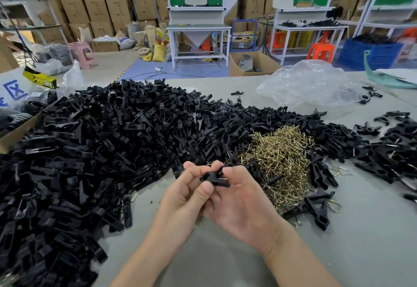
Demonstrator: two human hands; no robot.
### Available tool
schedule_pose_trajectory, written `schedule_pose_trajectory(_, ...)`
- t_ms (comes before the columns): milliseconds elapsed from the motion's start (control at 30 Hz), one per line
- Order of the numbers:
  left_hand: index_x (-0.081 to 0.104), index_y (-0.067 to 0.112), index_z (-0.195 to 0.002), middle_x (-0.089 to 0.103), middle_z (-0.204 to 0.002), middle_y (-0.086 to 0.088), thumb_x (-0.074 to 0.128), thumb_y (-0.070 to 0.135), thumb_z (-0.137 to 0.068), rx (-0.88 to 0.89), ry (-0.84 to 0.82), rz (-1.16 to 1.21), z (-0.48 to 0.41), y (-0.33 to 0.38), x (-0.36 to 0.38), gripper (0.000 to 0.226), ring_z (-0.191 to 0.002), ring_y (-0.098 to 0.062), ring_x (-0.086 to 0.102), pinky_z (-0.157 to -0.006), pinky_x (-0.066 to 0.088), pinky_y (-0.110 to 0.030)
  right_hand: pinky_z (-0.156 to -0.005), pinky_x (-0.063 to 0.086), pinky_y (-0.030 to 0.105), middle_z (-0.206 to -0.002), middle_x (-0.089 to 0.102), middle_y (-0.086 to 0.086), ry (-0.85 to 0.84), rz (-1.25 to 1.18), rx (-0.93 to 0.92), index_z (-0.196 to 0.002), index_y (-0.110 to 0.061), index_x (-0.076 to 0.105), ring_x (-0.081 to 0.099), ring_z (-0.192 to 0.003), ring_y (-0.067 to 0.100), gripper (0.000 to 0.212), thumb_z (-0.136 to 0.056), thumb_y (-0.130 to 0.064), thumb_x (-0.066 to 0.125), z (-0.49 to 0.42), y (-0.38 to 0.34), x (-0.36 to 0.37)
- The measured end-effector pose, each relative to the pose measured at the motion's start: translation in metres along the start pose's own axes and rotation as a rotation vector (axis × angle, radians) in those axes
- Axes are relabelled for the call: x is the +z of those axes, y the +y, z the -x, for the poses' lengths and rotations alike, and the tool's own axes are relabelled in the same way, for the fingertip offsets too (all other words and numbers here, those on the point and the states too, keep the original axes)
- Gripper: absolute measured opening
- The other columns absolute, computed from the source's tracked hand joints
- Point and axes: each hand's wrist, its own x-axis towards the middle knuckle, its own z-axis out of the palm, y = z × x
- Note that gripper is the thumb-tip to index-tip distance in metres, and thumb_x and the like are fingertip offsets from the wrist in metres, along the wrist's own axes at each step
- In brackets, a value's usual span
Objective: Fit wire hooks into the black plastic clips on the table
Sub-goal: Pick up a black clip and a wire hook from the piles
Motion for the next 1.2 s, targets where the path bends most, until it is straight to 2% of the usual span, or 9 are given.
schedule_pose_trajectory(67,0.066,0.016,-0.114,0.068,-0.073,0.0,0.062,0.028,-0.086,-0.016,-0.022,-0.006,-0.001,-0.002,0.001,0.031,-0.064,-0.019,0.054,-0.058,0.041,-0.026,-0.109,0.038,0.032,-0.148,0.055,0.005,0.026,0.023,-0.009,-0.092,-0.021,0.07,0.042,-0.132,0.027,0.014,-0.085,-0.033,0.068,0.001,-0.001,0.001)
schedule_pose_trajectory(167,0.067,0.015,-0.113,0.069,-0.074,0.001,0.067,0.032,-0.087,-0.036,-0.029,0.014,-0.003,-0.006,0.001,0.031,-0.065,-0.014,0.057,-0.059,0.044,-0.023,-0.108,0.038,0.027,-0.148,0.053,0.004,0.052,0.13,-0.004,-0.09,-0.033,0.077,0.053,-0.128,0.015,0.035,-0.101,-0.043,0.046,0.005,-0.003,0.006)
schedule_pose_trajectory(233,0.067,0.014,-0.113,0.068,-0.073,0.0,0.067,0.034,-0.087,-0.049,-0.046,0.039,-0.005,-0.007,0.002,0.033,-0.063,-0.01,0.058,-0.056,0.045,-0.017,-0.111,0.034,0.032,-0.149,0.053,0.004,0.079,0.156,-0.013,-0.098,-0.035,0.077,0.051,-0.129,0.017,0.029,-0.093,-0.055,0.057,0.004,-0.002,0.009)
schedule_pose_trajectory(300,0.07,0.019,-0.107,0.066,-0.071,-0.002,0.064,0.031,-0.086,-0.078,-0.066,0.084,-0.006,-0.01,0.004,0.025,-0.059,-0.012,0.055,-0.053,0.042,-0.017,-0.107,0.038,0.037,-0.144,0.059,-0.003,0.095,0.168,-0.023,-0.116,-0.034,0.072,0.054,-0.129,0.018,0.048,-0.08,-0.064,0.068,0.001,-0.001,0.007)
schedule_pose_trajectory(400,0.075,0.025,-0.095,0.062,-0.069,-0.007,0.063,0.027,-0.085,-0.105,-0.096,0.182,-0.006,-0.012,0.004,0.016,-0.058,-0.013,0.053,-0.053,0.044,-0.021,-0.073,0.043,0.028,-0.136,0.065,-0.002,0.065,0.211,0.024,-0.123,-0.036,0.069,0.061,-0.094,0.012,0.053,-0.079,-0.064,0.063,-0.001,0.001,0.004)
schedule_pose_trajectory(533,0.07,0.011,-0.101,0.061,-0.074,-0.011,0.062,0.022,-0.087,-0.125,-0.091,0.203,-0.005,-0.017,0.003,0.019,-0.059,-0.012,0.054,-0.054,0.045,-0.021,-0.05,0.04,0.022,-0.129,0.069,0.003,0.075,0.198,0.04,-0.083,-0.028,0.071,0.049,-0.056,0.006,0.025,-0.081,-0.05,0.06,-0.001,0.001,0.001)
schedule_pose_trajectory(767,0.064,0.009,-0.096,0.067,-0.079,-0.006,0.066,0.024,-0.088,-0.121,-0.142,0.18,-0.01,-0.021,0.001,0.017,-0.066,-0.009,0.059,-0.058,0.047,-0.019,-0.056,0.042,0.023,-0.129,0.066,0.011,0.047,0.072,0.051,-0.076,-0.021,0.061,0.038,-0.055,0.009,0.004,-0.076,-0.024,0.059,0.001,-0.004,-0.003)
schedule_pose_trajectory(967,0.061,0.005,-0.102,0.066,-0.081,-0.007,0.061,0.019,-0.09,-0.153,-0.19,0.133,-0.011,-0.022,-0.004,0.018,-0.068,-0.01,0.06,-0.062,0.048,-0.02,-0.069,0.037,0.031,-0.128,0.069,0.01,0.128,0.151,0.037,-0.1,-0.029,0.078,0.041,-0.059,0.012,0.029,-0.073,-0.034,0.07,0.001,-0.001,-0.003)
schedule_pose_trajectory(1200,0.067,0.006,-0.1,0.068,-0.085,-0.011,0.066,0.025,-0.086,-0.171,-0.168,0.188,-0.009,-0.021,-0.003,0.023,-0.071,-0.013,0.063,-0.063,0.051,-0.02,-0.098,0.028,0.044,-0.13,0.068,0.011,0.14,0.188,0.076,-0.125,-0.028,0.07,0.036,-0.113,0.031,0.044,-0.084,-0.045,0.068,-0.001,0.005,-0.002)
